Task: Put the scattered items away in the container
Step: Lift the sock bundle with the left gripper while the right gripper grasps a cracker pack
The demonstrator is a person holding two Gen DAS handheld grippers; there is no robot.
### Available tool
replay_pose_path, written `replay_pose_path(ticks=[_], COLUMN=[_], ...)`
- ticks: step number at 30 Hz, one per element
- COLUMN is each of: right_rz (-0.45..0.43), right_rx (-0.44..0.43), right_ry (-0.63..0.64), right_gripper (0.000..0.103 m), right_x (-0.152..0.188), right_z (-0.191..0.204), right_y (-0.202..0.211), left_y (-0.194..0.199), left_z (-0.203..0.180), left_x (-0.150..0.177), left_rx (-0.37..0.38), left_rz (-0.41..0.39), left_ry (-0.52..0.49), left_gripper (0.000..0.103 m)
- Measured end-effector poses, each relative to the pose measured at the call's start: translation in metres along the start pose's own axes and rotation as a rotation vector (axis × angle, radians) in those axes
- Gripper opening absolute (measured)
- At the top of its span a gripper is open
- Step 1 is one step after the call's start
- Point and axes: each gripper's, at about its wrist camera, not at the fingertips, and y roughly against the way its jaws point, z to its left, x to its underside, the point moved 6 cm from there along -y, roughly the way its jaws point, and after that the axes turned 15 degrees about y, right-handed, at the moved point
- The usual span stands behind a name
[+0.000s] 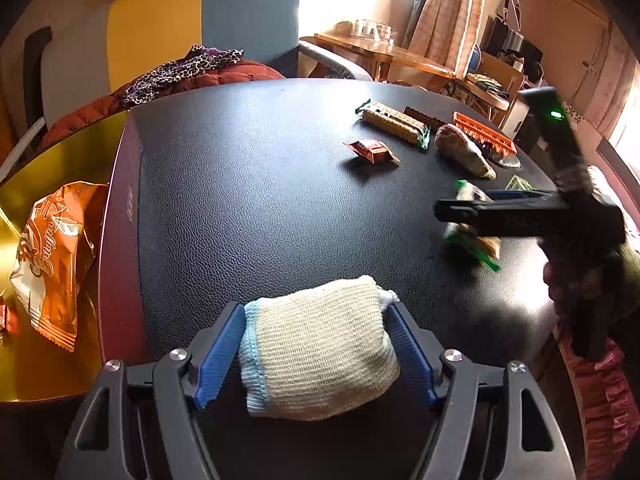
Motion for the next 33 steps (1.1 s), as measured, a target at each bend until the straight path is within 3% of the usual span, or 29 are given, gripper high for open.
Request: replay_pose_path(ticks=[4,7,10,16,17,20,23,28,33], right_rz=[-0.068,-0.103,-0.082,-0.095,-0.097,-0.092,-0.104,-0.067,-0.028], right_rx=[-0.011,0.002,-0.057,-0.113,-0.112,-0.083,-0.076,-0.024,-0.050], right_ry=[-0.055,-0.166,-0.265,-0.284,-0.274,-0.256,-0.270,-0.237,-0.268], right_gripper=[0.100,0.103,0.103,0.101,0.097,0.069,0.066,0.072,0.087], right_x=[0.029,0.051,0.069,0.059,0.054,0.038,0.028,0.014,0.018], right_z=[0.003,-0.004,-0.003,0.019,0.021,0.022,0.011,-0.011,0.002], right_y=[0.026,0.047,0.056,0.054,0.050,0.036,0.026,0.018,0.027], left_y=[-0.010,-0.008,-0.007,-0.003,-0.002,0.000,0.003,0.006,0.009], left_z=[-0.003,-0.004,-0.001,-0.003,-0.005,-0.009,-0.012,-0.014,-0.010], left_x=[0.012,0.014,0.011,0.016,0.018,0.022,0.025,0.026,0.024], left_rx=[-0.052,-0.044,-0.020,0.009,0.016,0.041,0.072,0.133,0.178], left_rz=[0.028,0.020,0.024,0.030,0.032,0.037,0.044,0.057,0.065], left_ry=[-0.058,-0.068,-0.037,-0.045,-0.051,-0.070,-0.083,-0.059,-0.016], left_gripper=[0.083,0.083,0.083,0.083,0.083,0.083,0.083,0.083,0.083])
